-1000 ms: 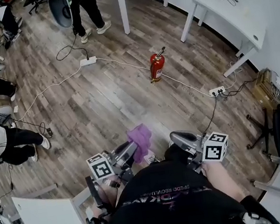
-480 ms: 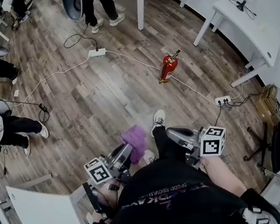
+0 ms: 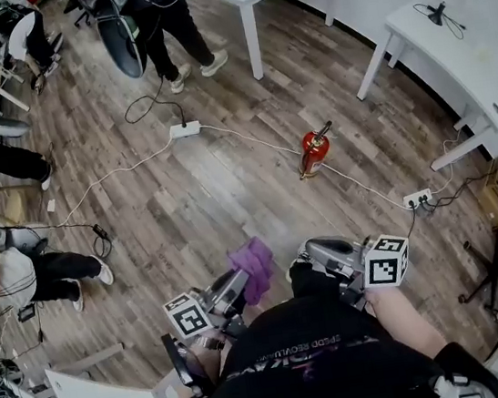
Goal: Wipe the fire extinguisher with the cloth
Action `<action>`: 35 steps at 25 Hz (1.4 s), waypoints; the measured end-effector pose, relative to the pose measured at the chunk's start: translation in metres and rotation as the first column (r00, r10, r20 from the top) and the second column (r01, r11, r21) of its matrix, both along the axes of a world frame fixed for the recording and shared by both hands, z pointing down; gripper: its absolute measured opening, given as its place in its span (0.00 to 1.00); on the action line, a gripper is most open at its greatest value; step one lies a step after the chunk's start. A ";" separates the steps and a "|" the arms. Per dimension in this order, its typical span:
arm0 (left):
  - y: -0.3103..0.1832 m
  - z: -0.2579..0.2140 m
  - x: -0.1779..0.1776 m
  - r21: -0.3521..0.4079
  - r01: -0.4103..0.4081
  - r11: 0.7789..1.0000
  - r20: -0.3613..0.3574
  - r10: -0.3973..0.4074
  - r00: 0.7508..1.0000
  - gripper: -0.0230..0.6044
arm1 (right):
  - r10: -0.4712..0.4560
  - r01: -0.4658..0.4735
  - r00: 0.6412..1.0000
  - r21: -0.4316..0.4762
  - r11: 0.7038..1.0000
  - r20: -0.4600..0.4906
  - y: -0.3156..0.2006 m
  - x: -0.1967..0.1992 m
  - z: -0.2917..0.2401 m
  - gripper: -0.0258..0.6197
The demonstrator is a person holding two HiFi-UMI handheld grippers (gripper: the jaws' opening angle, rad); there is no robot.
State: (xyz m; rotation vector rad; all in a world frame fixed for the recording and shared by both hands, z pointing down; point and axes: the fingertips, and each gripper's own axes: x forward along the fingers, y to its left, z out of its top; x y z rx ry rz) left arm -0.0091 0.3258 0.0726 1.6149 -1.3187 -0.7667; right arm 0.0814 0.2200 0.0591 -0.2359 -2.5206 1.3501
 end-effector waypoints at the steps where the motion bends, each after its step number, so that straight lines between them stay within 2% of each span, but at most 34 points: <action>1: -0.017 -0.003 -0.007 0.000 -0.016 1.000 0.013 0.016 1.000 0.10 | 0.011 -0.011 1.000 -0.001 1.000 0.005 -0.015 -0.004 -0.001 0.04; 6: -0.099 -0.015 -0.027 0.021 -0.125 0.992 0.079 0.123 0.989 0.10 | 0.083 -0.083 0.997 0.014 0.996 -0.001 -0.086 -0.012 0.002 0.04; 10: -0.139 -0.009 -0.031 0.022 -0.202 0.979 0.074 0.200 0.977 0.10 | 0.156 -0.157 0.988 0.040 0.987 0.017 -0.117 -0.012 -0.003 0.04; 13: -0.166 -0.003 -0.026 0.019 -0.285 0.958 0.071 0.283 0.956 0.10 | 0.226 -0.226 0.974 0.054 0.973 0.009 -0.134 0.002 0.000 0.04; 17: -0.204 0.004 -0.029 0.022 -0.405 0.914 0.069 0.402 0.913 0.10 | 0.358 -0.356 0.933 0.059 0.932 -0.027 -0.150 0.020 0.009 0.04; 20: -0.233 0.010 -0.038 0.022 -0.485 0.874 0.069 0.483 0.873 0.10 | 0.448 -0.445 0.893 0.067 0.893 -0.040 -0.158 0.023 0.011 0.04; 23: -0.255 0.015 -0.052 0.027 -0.552 0.833 0.057 0.550 0.833 0.10 | 0.549 -0.545 0.834 0.072 0.836 -0.060 -0.165 0.020 0.014 0.04; 29: -0.292 0.029 -0.110 0.007 -0.666 0.746 0.017 0.666 0.746 0.10 | 0.694 -0.690 0.717 0.072 0.720 -0.066 -0.166 -0.025 0.007 0.04; 33: -0.323 0.045 -0.141 -0.015 -0.736 0.676 0.003 0.737 0.676 0.10 | 0.774 -0.768 0.630 0.094 0.633 -0.063 -0.175 -0.049 0.006 0.04; 35: -0.344 0.056 -0.152 -0.035 -0.757 0.653 0.000 0.757 0.653 0.10 | 0.802 -0.796 0.592 0.099 0.597 -0.077 -0.182 -0.053 0.013 0.04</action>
